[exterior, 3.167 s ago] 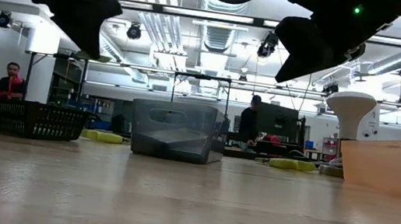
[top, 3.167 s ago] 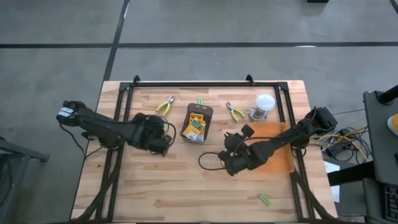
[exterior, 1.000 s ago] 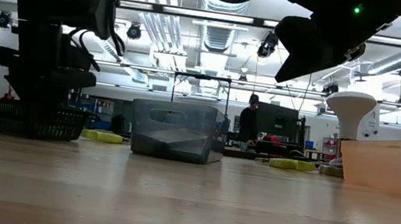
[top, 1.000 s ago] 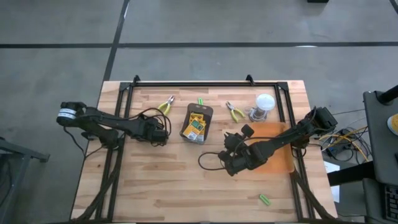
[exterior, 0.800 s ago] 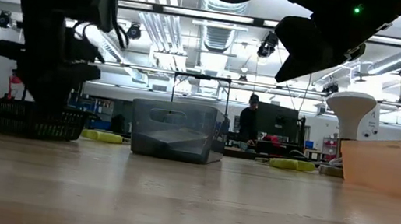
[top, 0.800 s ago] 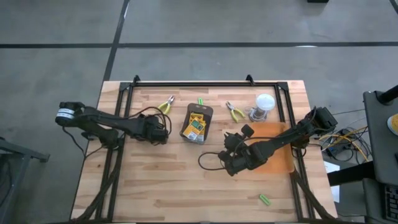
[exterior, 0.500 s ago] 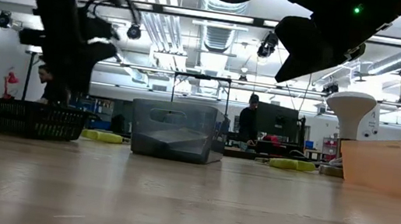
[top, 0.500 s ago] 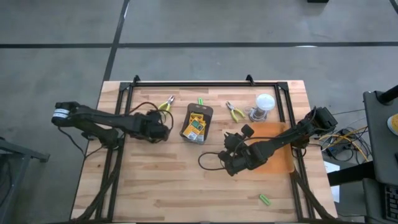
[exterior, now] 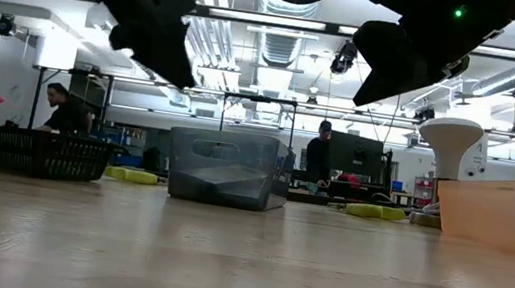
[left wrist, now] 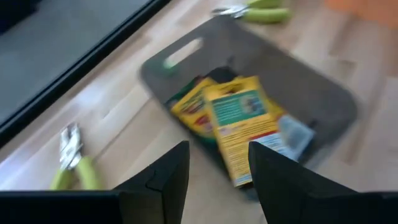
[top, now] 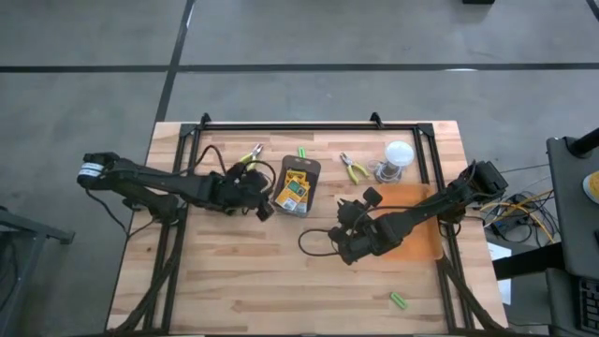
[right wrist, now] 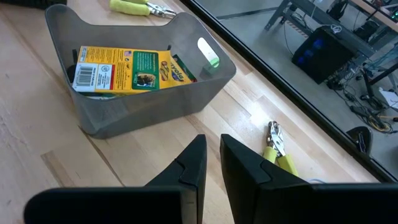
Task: Pick & Place School Supplies
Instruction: Put the bottom light green eraser into the black bin
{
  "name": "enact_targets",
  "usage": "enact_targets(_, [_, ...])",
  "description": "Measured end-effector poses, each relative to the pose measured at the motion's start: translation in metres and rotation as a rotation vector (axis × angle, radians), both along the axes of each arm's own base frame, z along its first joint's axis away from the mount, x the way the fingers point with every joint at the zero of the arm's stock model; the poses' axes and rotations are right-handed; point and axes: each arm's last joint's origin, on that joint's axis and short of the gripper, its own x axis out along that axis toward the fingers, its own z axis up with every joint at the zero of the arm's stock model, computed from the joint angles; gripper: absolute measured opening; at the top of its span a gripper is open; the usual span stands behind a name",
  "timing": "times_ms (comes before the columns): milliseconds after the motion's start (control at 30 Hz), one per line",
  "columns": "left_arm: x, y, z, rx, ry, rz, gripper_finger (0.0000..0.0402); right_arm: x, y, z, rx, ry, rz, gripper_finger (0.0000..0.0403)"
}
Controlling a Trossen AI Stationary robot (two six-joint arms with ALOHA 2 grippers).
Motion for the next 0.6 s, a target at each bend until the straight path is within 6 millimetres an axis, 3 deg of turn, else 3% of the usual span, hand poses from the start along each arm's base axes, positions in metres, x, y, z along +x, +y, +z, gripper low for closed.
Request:
enact_targets(400, [0.009, -0.049, 0.024, 0.294, -0.100, -0.435, 0.0170, 0.000, 0.000, 0.000, 0.000, 0.000, 0.000, 0.0043])
enact_targets(600, [0.002, -0.055, 0.030, 0.267, -0.141, -0.648, 0.0170, 0.000, 0.000, 0.000, 0.000, 0.000, 0.000, 0.0043])
